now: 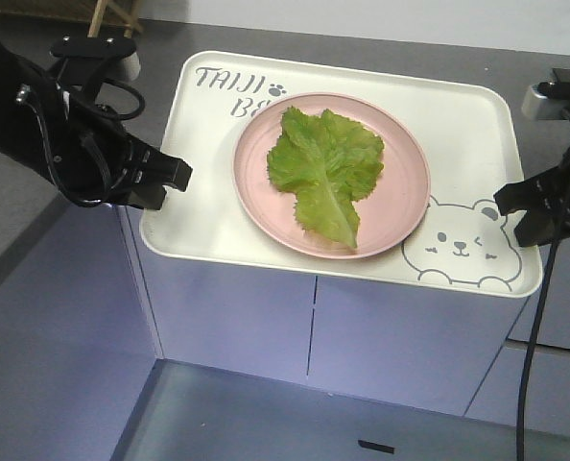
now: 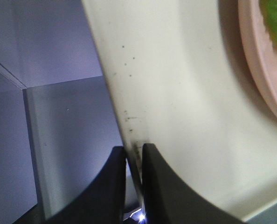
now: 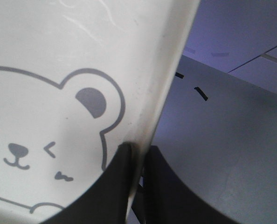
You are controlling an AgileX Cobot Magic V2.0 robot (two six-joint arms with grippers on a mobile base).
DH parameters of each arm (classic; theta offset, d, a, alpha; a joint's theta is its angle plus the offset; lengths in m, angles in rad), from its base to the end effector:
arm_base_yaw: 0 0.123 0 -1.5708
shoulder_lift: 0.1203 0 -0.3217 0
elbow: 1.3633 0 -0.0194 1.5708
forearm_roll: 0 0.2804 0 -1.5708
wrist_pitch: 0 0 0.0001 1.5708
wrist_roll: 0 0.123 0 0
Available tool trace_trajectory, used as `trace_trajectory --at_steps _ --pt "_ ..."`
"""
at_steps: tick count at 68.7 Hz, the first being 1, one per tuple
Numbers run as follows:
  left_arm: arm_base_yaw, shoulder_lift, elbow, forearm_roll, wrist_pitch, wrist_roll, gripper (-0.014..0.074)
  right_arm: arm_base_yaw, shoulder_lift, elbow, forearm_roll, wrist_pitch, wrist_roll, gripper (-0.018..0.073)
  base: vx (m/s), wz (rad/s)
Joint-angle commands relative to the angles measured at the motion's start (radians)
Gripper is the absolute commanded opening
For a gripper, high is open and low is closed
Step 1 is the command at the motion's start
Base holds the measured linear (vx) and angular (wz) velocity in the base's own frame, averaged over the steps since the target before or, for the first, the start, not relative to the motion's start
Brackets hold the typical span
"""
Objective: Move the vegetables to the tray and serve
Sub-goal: 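Drive the base toward the stove counter carrying the tray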
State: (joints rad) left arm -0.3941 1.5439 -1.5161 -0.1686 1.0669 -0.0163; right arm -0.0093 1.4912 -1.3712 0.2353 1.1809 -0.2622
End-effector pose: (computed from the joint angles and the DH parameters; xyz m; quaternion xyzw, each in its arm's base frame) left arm 0.3386 -0.1604 0.3768 0.1615 0.9436 -0.1368 0.2544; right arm 0.3372 0.0234 0.3425 -0.0988 0.9726 0.0898 0.1903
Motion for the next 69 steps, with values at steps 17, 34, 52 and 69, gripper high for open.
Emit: trace_trajectory --at_steps 17,34,52,69 --pt "-0.031 -0.044 -0.035 -0.163 -0.103 0.028 -0.0006 0.018 -0.043 -0.029 0.147 -0.014 -0.052 0.0004 -0.03 -0.26" --pt "-0.031 -0.044 -0.035 -0.163 -0.103 0.028 -0.0006 0.018 -0.043 -0.029 0.147 -0.014 -0.052 0.0004 -0.03 -0.22" --pt "-0.031 -0.044 -0.035 -0.163 -0.103 0.028 -0.0006 0.018 -0.043 -0.029 0.147 -0.014 -0.052 0.0004 -0.03 -0.16" --pt "-0.031 -0.044 -0.035 -0.163 -0.103 0.028 -0.0006 0.018 -0.043 -0.029 0.147 -0.014 -0.052 0.0004 -0.02 -0.1"
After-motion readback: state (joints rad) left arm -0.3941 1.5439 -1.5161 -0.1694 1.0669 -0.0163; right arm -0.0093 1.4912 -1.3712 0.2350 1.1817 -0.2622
